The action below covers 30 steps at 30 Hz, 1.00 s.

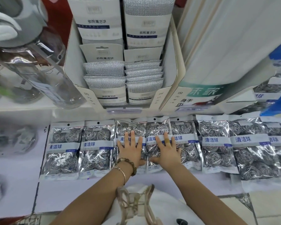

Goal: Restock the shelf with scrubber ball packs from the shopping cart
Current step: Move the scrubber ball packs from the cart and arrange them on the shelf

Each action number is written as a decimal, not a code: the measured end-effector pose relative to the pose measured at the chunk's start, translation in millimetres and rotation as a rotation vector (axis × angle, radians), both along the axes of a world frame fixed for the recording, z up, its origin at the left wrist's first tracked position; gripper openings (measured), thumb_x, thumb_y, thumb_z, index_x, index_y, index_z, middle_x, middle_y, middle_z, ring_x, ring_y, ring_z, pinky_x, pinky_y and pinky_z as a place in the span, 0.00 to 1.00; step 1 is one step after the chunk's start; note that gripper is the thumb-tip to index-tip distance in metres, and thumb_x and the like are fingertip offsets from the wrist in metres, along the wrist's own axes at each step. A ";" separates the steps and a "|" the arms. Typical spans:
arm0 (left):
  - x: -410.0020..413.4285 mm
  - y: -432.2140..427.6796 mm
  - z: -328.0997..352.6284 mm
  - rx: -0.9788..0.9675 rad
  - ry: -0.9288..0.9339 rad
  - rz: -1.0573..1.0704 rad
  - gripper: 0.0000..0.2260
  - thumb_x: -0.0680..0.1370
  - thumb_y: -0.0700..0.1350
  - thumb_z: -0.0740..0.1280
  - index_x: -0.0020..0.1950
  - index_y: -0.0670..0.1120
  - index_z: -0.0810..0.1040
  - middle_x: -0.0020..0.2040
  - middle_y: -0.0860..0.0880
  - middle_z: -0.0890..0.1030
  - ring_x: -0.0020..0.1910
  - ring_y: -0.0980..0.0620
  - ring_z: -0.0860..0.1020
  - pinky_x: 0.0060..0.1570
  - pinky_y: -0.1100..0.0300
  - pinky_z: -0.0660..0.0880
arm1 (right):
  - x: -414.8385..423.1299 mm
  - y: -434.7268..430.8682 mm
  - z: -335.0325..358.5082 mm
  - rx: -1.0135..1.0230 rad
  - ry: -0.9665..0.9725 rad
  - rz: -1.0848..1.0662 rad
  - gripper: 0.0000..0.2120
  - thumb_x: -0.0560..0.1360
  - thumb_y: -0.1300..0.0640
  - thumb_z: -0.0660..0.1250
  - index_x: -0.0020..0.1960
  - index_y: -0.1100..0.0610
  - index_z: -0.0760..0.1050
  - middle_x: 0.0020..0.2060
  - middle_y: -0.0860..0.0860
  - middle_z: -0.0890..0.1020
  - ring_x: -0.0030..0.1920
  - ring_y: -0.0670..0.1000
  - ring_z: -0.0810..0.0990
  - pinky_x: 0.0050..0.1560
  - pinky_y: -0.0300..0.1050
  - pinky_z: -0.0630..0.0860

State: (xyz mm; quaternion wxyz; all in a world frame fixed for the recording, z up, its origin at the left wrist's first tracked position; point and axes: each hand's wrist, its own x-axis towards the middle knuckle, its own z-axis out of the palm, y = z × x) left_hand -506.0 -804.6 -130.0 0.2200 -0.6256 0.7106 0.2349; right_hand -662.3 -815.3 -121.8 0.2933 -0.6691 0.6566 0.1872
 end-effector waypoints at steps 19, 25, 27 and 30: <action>22.3 52.7 23.6 -0.197 0.340 0.499 0.26 0.74 0.55 0.66 0.69 0.55 0.64 0.74 0.50 0.57 0.68 0.49 0.64 0.68 0.53 0.64 | 6.1 5.0 22.3 -0.227 -0.339 0.101 0.34 0.74 0.47 0.65 0.75 0.51 0.55 0.74 0.54 0.59 0.69 0.55 0.66 0.66 0.53 0.68; 52.7 104.7 45.1 -0.283 0.487 0.960 0.20 0.76 0.47 0.66 0.67 0.50 0.68 0.67 0.47 0.69 0.60 0.51 0.72 0.57 0.63 0.69 | 44.0 8.5 33.0 -0.165 -0.517 0.257 0.31 0.76 0.50 0.66 0.75 0.52 0.57 0.72 0.54 0.64 0.66 0.54 0.69 0.62 0.45 0.68; 62.5 129.0 48.9 -0.311 0.466 1.087 0.21 0.76 0.46 0.66 0.68 0.49 0.68 0.67 0.48 0.69 0.62 0.50 0.71 0.58 0.63 0.66 | 57.0 13.9 37.9 -0.133 -0.565 0.309 0.30 0.76 0.51 0.66 0.74 0.52 0.59 0.70 0.54 0.67 0.60 0.53 0.74 0.59 0.44 0.69; 75.6 167.8 54.4 -0.347 0.416 1.240 0.20 0.76 0.46 0.66 0.67 0.47 0.68 0.67 0.46 0.69 0.62 0.49 0.70 0.60 0.59 0.68 | 80.1 26.0 39.6 -0.089 -0.575 0.437 0.29 0.76 0.50 0.65 0.74 0.51 0.60 0.68 0.54 0.69 0.53 0.52 0.76 0.56 0.47 0.73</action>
